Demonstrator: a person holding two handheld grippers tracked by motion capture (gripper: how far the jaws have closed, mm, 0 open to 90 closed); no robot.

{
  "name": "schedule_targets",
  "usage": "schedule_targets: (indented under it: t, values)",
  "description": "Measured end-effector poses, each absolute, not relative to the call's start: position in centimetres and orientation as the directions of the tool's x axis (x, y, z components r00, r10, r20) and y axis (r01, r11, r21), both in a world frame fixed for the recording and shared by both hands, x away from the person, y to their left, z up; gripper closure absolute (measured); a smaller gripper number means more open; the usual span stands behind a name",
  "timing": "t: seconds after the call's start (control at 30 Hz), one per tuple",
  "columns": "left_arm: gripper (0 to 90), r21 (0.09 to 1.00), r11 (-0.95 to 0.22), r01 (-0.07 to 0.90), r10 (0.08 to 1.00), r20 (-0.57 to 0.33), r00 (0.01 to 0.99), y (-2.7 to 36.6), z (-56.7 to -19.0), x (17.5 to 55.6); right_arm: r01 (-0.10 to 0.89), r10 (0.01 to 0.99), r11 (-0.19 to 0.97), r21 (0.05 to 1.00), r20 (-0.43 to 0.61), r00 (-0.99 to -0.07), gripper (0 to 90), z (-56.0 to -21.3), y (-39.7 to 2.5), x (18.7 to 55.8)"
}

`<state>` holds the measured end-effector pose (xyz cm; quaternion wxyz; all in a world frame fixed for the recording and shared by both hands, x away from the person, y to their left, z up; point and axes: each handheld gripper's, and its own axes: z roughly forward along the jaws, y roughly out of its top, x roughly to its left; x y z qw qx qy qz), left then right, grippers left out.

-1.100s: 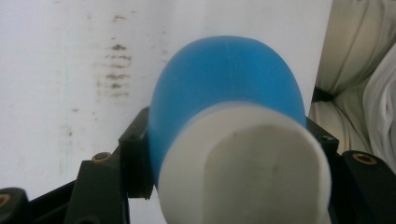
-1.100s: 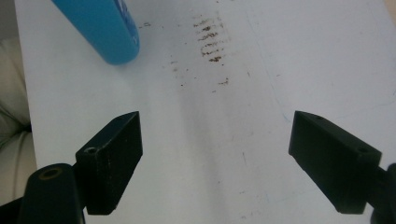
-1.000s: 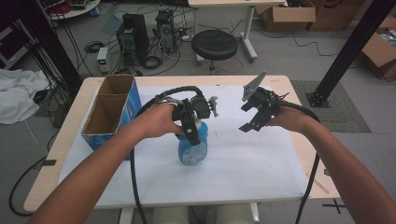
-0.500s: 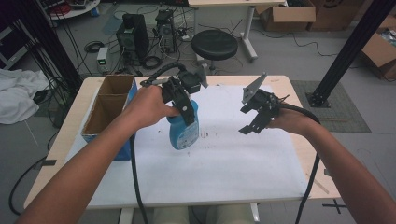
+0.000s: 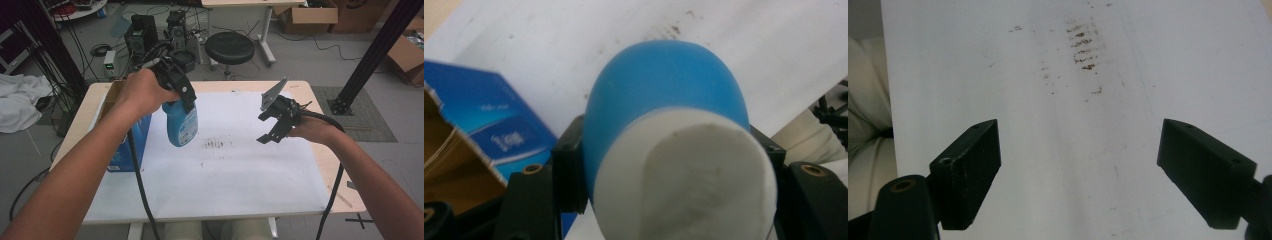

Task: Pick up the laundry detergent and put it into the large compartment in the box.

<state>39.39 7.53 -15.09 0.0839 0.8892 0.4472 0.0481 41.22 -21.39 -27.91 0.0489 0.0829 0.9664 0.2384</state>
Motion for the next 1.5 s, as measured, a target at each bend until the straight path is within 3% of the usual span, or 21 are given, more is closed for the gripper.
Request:
schedule_targets:
  t: [0.67, 1.03, 1.5]
  values:
    - [38.0, 0.235, -0.266, 0.935, 0.962, 0.003, 0.273, 14.1, -10.7, 40.2, 0.100, 0.155, 0.875, 0.474, -0.078, -0.985, 17.6, -27.4, -21.0, 41.2]
    - [38.0, 0.232, -0.150, 0.961, 0.988, 0.011, 0.151, 17.5, -9.1, 39.9, 0.095, 0.153, 0.872, 0.479, -0.083, -0.985, 17.7, -27.1, -21.0, 41.3]
    - [38.0, 0.241, -0.062, 0.969, 0.998, 0.028, 0.057, 21.0, -9.8, 40.2, 0.098, 0.157, 0.871, 0.481, -0.084, -0.984, 17.6, -27.0, -21.2, 41.3]
